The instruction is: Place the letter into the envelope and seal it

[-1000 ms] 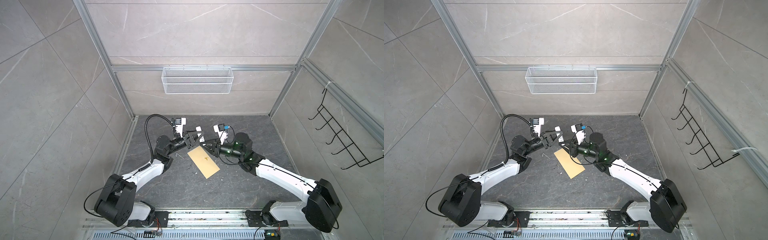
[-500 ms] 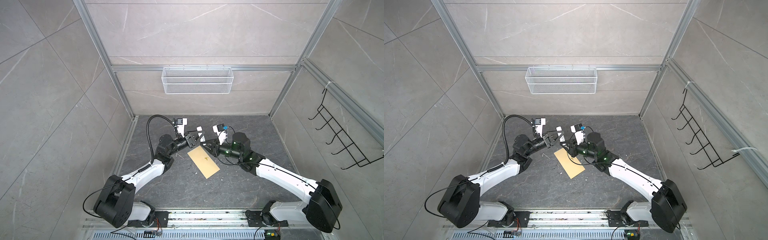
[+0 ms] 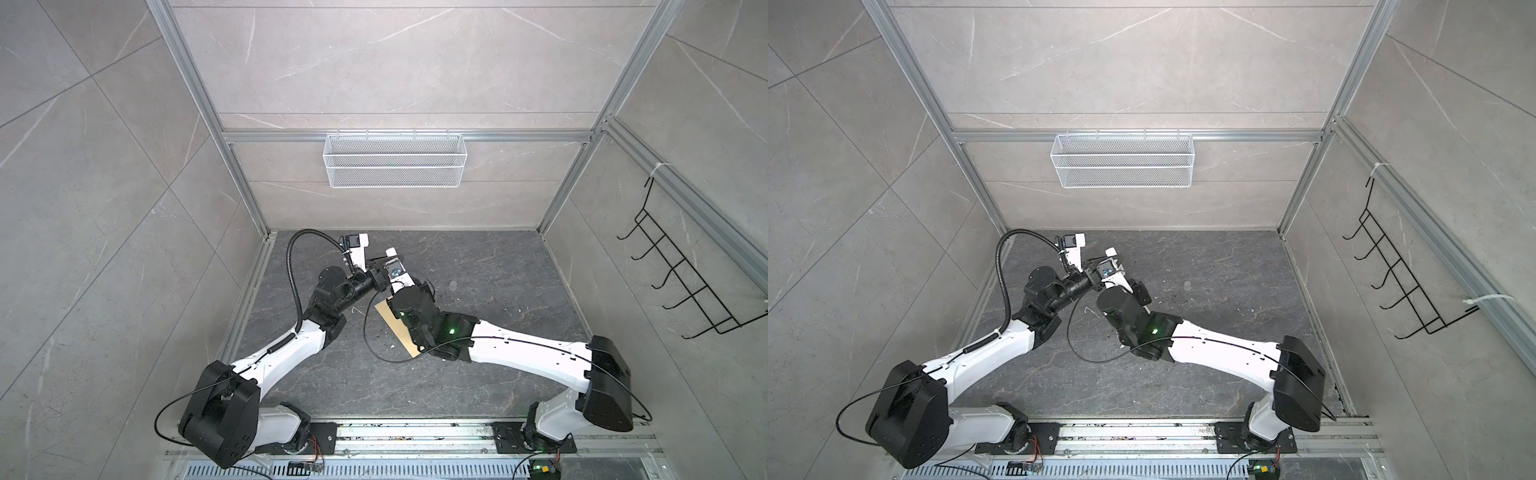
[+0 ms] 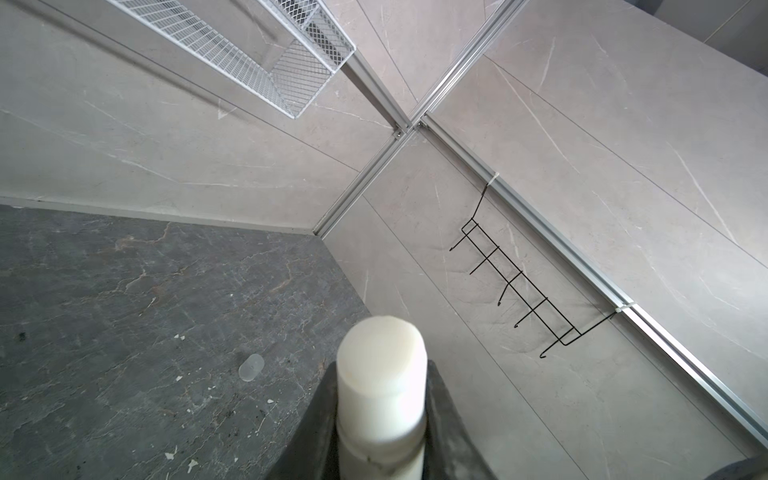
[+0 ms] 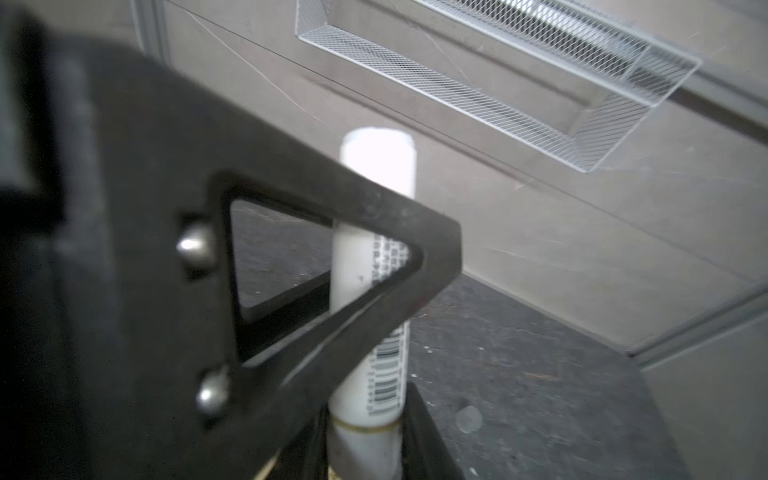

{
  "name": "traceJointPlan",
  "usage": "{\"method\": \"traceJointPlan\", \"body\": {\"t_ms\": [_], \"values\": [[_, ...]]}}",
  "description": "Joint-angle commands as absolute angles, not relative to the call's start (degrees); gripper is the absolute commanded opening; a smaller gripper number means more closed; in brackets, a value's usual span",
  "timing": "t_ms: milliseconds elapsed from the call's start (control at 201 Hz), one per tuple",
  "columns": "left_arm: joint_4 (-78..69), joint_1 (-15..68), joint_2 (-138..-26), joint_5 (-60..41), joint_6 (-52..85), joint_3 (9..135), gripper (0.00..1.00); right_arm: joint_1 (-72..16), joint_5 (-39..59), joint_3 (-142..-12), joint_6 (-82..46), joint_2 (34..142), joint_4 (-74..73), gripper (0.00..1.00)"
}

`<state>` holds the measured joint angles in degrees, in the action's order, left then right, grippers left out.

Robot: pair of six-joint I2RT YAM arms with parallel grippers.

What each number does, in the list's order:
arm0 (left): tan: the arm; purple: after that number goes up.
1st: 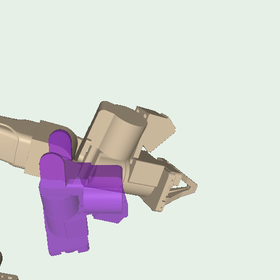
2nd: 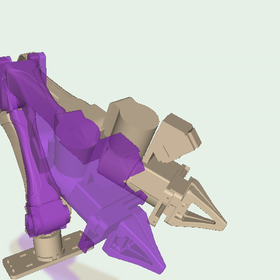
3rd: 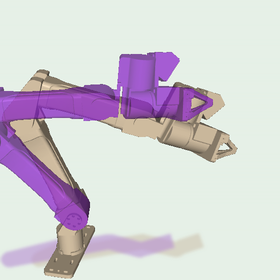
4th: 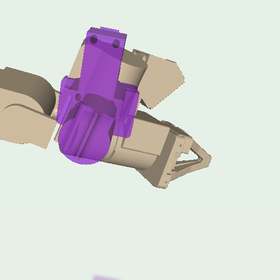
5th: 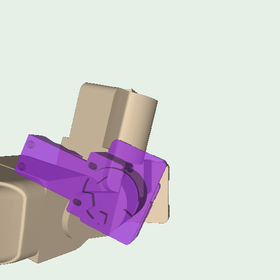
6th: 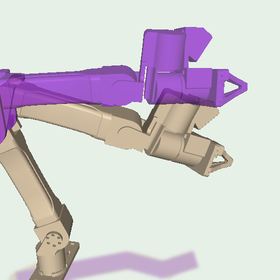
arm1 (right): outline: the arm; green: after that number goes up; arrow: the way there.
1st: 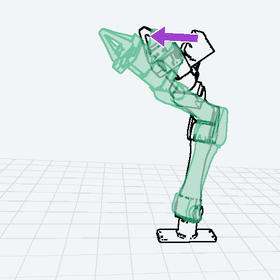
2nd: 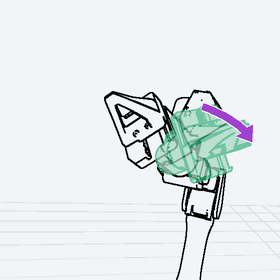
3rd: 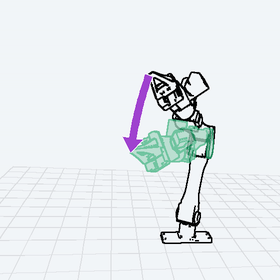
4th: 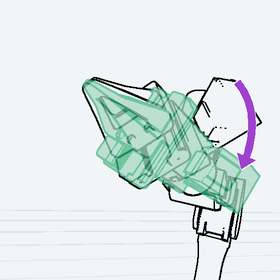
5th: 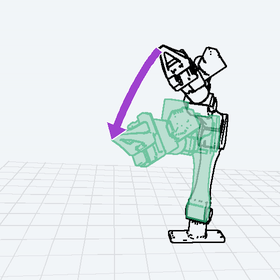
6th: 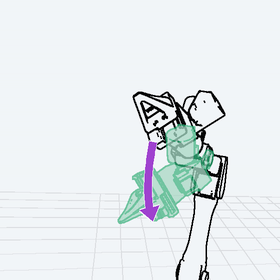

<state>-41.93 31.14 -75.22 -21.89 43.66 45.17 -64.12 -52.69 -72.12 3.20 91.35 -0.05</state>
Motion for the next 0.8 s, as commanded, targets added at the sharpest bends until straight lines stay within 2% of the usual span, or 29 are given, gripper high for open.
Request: {"method": "traceJointPlan", "body": {"t_ms": [0,164,334,354,398,453,478,563,687,792], "values": [[-42.1,32.6,-74.8,-24.7,42.1,46.4,0.00,-64.8,-60.8,-74.2,9.1,92.3,-2.7,0.00],[-42.3,32.6,-74.4,-24.6,42.4,46.0,0.00,-64.1,-50.7,-72.0,4.3,88.7,-1.0,0.01],[-43.3,32.4,-73.6,-25.5,43.9,45.9,0.00,-57.7,-27.0,-68.4,-4.6,81.7,4.1,0.32],[-43.2,32.4,-73.4,-25.6,44.0,46.0,0.00,-56.8,-23.7,-67.5,-5.5,80.7,3.8,0.37],[-42.8,32.1,-73.2,-26.0,44.2,46.2,0.00,-54.3,-16.2,-65.0,-7.4,78.1,2.4,0.54],[-42.7,31.7,-72.8,-26.7,45.0,46.4,0.00,-51.1,-7.2,-61.8,-9.8,75.2,-0.3,0.67],[-42.9,31.5,-72.8,-27.0,45.4,46.5,0.00,-50.0,-3.3,-60.2,-10.8,73.9,-1.7,0.75],[-44.3,30.9,-72.6,-28.2,47.3,46.5,0.00,-44.9,9.3,-56.4,-14.9,70.8,-6.6,0.92],[-46.7,30.8,-72.9,-30.1,49.7,46.8,0.00,-39.2,25.7,-53.5,-21.0,70.2,-12.9,0.93],[-48.6,30.7,-73.3,-31.3,51.5,47.0,0.00,-35.7,36.0,-51.3,-27.6,71.9,-21.1,0.89]]}}
